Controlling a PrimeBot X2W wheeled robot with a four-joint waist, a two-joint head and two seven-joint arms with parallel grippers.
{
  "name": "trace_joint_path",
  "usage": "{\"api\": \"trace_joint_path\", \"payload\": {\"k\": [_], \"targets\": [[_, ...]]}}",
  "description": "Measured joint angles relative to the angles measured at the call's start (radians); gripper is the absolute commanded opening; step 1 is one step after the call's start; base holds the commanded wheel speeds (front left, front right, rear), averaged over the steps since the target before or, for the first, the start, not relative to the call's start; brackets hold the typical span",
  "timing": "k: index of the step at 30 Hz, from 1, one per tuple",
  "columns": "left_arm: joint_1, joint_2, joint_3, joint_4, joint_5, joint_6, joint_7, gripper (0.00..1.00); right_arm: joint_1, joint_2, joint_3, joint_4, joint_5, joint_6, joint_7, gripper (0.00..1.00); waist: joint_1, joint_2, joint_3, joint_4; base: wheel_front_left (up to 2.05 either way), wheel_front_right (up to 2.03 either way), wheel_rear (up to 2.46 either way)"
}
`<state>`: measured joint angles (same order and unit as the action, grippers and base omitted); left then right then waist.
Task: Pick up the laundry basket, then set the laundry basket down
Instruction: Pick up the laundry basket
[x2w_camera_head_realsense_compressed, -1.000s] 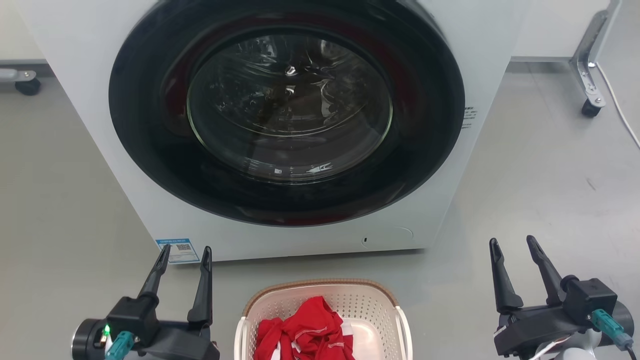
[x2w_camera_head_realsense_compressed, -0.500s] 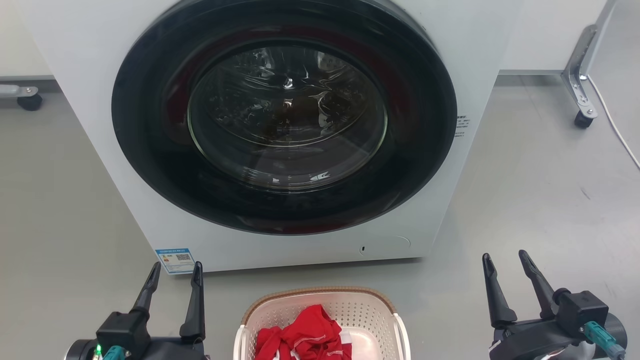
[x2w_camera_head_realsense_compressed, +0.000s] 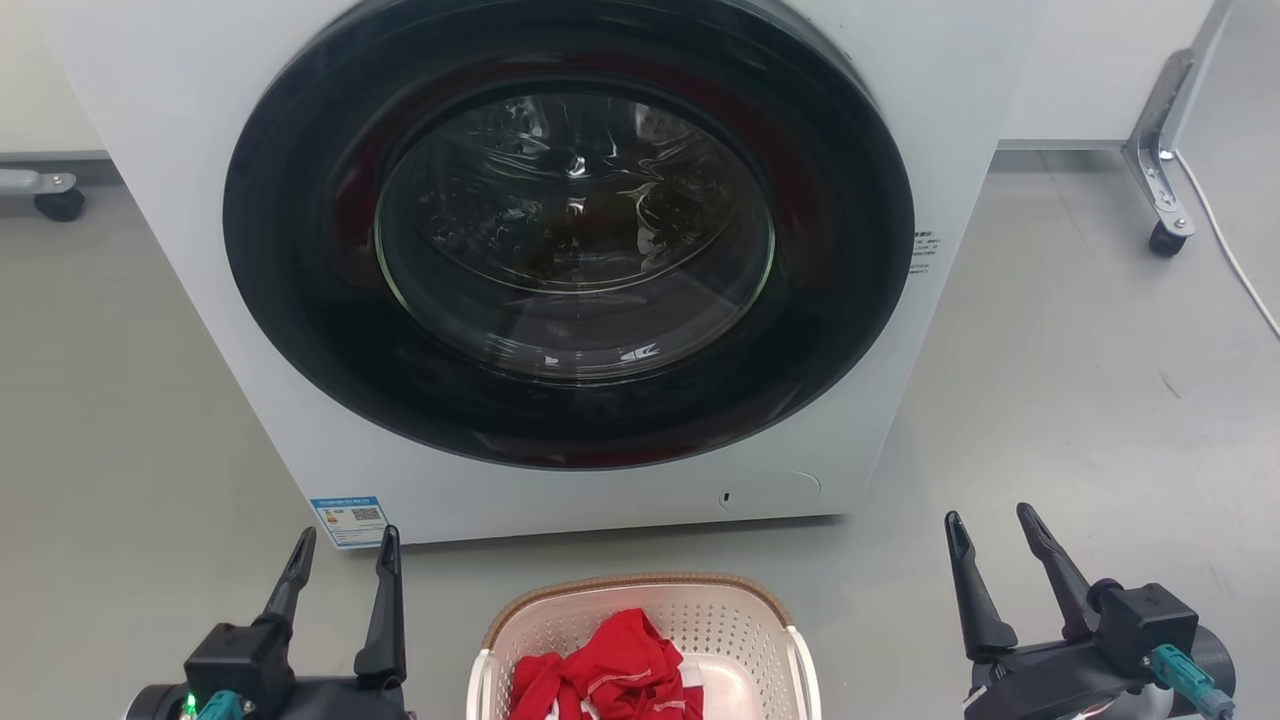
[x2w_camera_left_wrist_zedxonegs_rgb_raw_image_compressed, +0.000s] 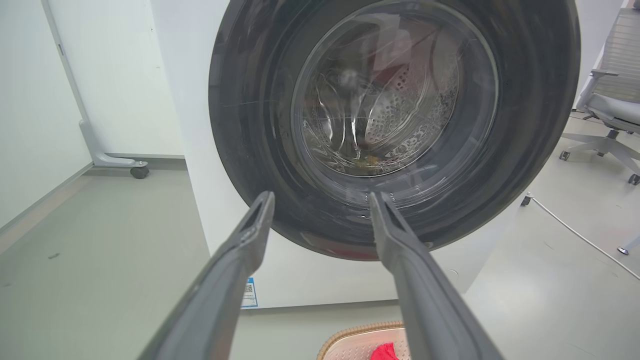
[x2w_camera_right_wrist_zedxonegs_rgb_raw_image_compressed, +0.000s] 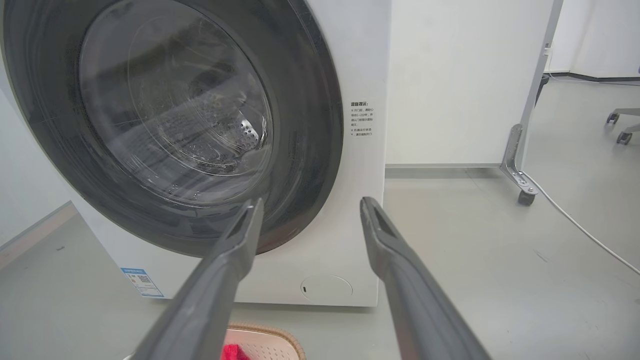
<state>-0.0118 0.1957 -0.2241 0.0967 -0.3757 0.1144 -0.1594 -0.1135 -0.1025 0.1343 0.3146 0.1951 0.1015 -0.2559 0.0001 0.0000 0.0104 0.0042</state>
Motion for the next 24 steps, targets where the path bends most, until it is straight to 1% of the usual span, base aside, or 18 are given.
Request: {"api": "trace_joint_path", "payload": {"k": [24], "targets": [[0.000, -0.003, 0.002, -0.037, 0.009, 0.001, 0.055, 1.00, -0.019, 0.000, 0.005, 0.005, 0.008, 0.004, 0.000, 1.00, 0.0000, 0.0000, 0.025, -0.004, 0.00, 0.00, 0.00]]}}
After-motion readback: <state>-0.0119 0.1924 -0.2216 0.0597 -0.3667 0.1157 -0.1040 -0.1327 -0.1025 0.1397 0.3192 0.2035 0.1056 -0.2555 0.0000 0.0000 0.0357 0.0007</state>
